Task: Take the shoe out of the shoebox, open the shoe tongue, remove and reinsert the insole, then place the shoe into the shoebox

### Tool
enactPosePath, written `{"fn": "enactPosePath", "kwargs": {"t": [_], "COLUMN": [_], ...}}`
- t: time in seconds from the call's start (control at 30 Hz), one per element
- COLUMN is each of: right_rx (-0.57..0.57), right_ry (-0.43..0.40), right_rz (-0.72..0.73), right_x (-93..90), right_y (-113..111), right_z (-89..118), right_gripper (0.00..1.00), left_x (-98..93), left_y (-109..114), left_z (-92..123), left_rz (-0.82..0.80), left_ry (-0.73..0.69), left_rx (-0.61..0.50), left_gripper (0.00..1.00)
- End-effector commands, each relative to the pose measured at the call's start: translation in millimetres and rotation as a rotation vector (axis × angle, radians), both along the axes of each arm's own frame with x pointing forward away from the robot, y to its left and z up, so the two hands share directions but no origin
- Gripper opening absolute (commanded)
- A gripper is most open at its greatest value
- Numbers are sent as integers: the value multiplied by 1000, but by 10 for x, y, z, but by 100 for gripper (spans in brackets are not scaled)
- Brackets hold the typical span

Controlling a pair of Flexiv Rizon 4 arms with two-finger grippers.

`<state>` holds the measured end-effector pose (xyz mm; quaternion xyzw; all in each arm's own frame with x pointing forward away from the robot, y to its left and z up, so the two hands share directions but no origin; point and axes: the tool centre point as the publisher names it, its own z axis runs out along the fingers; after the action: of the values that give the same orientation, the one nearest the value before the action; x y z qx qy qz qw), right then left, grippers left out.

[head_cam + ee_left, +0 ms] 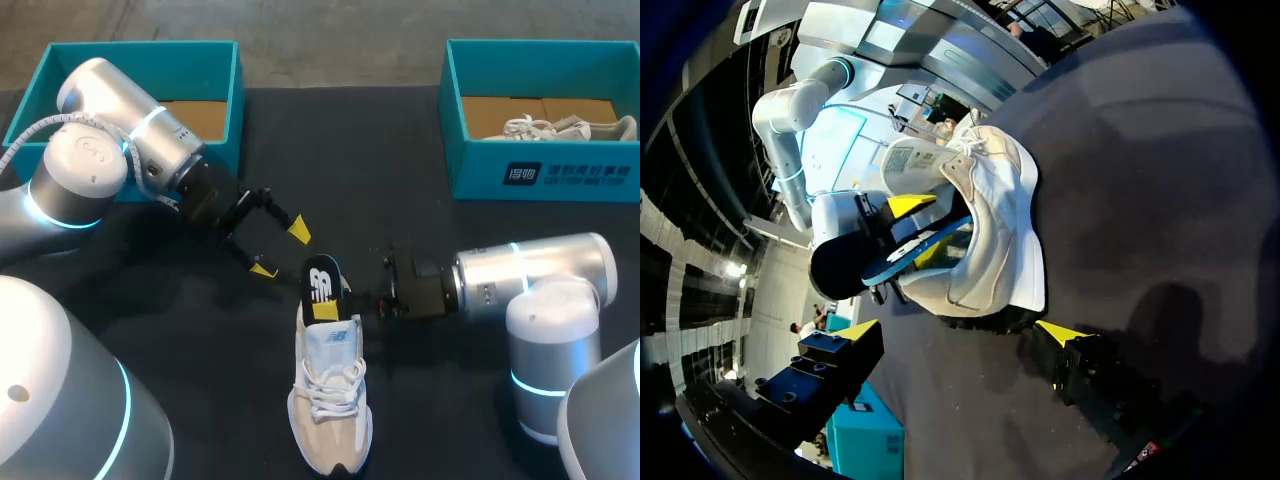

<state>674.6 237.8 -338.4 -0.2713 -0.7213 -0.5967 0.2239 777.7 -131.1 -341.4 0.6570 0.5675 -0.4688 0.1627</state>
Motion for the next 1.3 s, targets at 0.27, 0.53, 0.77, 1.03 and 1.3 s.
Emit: {"fn": "enactPosePath", "kwargs": {"t": [0.27, 0.53, 0.77, 1.03, 1.3], "right_rx": [-26, -36, -38, -29, -23], "right_ry": [-8, -28, 2, 62, 96], "right_rz": [7, 6, 7, -12, -13], "right_x": [90, 165, 144, 12, -91], "right_y": [-11, -10, -22, -95, -85], "right_z": [94, 135, 7, -185, -280], "right_gripper": [32, 0, 0, 0, 0], "left_x": [0, 0, 0, 0, 0], "left_y": [0, 0, 0, 0, 0], "left_z": [-3, -3, -3, -3, -3], "left_rz": [0, 0, 0, 0, 0], "left_ry": [-1, -1, -1, -1, -1], "left_rx": [-1, -1, -1, -1, -1], "left_gripper": [100, 100, 100, 100, 100]}}
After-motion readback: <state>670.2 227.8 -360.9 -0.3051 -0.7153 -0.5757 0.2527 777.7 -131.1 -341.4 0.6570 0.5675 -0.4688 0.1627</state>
